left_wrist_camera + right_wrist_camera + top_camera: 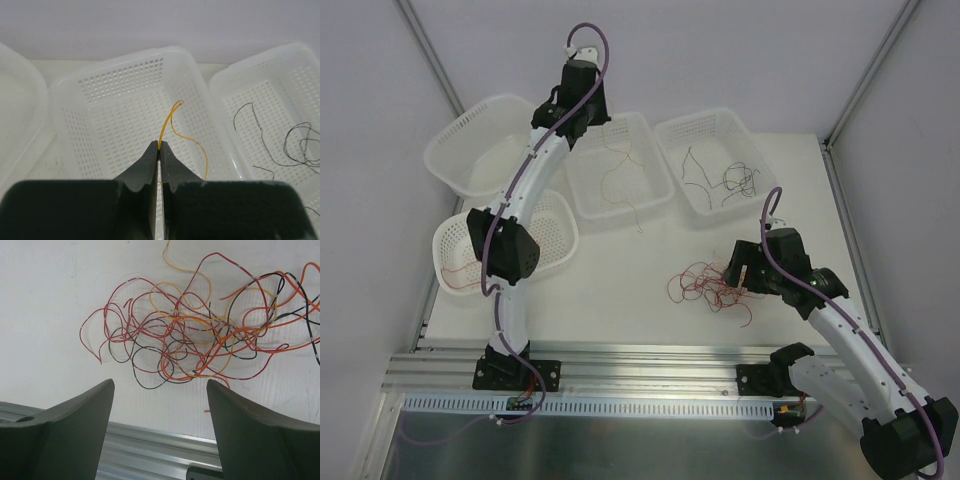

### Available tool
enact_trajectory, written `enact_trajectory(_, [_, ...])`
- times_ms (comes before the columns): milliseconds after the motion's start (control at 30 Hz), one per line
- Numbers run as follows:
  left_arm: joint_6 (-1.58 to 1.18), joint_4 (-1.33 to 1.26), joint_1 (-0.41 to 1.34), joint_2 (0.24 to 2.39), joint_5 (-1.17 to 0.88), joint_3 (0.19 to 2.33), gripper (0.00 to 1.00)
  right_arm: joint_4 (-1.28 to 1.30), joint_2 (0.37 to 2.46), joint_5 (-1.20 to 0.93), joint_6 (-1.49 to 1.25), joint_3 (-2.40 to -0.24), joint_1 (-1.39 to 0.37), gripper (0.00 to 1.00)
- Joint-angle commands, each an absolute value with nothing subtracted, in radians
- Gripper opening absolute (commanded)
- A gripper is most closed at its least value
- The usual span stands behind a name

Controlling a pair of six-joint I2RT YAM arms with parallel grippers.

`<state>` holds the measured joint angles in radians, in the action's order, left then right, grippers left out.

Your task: Untangle the cables

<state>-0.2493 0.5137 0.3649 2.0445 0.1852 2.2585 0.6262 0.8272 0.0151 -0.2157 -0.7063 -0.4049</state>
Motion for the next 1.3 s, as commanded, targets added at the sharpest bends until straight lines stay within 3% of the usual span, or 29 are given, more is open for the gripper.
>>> enact_trajectory(0, [-0.247, 0.471, 0.356, 2.117, 0.154, 2.217, 0.00, 0.650, 0.819, 0.026, -0.202, -0.704, -0.410, 0.79])
enact_trajectory(67, [-0.248, 0.472, 0.350, 2.141, 0.121, 2.168, 0.12, 0.653, 0.818, 0.028, -0.204, -0.706, -0.411, 0.79])
enact_trajectory(100, [-0.250, 0.472, 0.348, 2.141, 0.115, 2.149, 0.25, 0.657, 0.818, 0.028, -0.201, -0.707, -0.410, 0.79])
enact_trajectory(167, [-0.261, 0.471, 0.348, 2.109, 0.101, 2.097, 0.41, 0.660, 0.816, 0.028, -0.201, -0.709, -0.410, 0.79])
enact_trajectory(200, [-0.267, 0.472, 0.348, 2.094, 0.098, 2.082, 0.59, 0.658, 0.816, 0.029, -0.199, -0.710, -0.410, 0.79])
enact_trajectory(333, [-0.342, 0.472, 0.351, 1.952, 0.097, 1.950, 0.83, 0.658, 0.816, 0.029, -0.199, -0.710, -0.410, 0.79])
enact_trajectory(367, [-0.362, 0.472, 0.354, 1.922, 0.095, 1.921, 0.85, 0.660, 0.813, 0.028, -0.199, -0.710, -0.410, 0.79])
enact_trajectory(633, [-0.454, 0.471, 0.492, 1.668, 0.172, 1.588, 0.89, 0.666, 0.753, 0.028, -0.213, -0.689, -0.410, 0.79])
enact_trajectory(967, [-0.408, 0.263, 0.701, 1.598, 0.308, 1.241, 0.83, 0.655, 0.696, 0.012, -0.210, -0.644, -0.411, 0.79])
enact_trajectory(1267, [-0.658, 0.078, 0.745, 1.698, 0.433, 1.089, 0.66, 0.679, 0.669, 0.014, -0.213, -0.646, -0.410, 0.79])
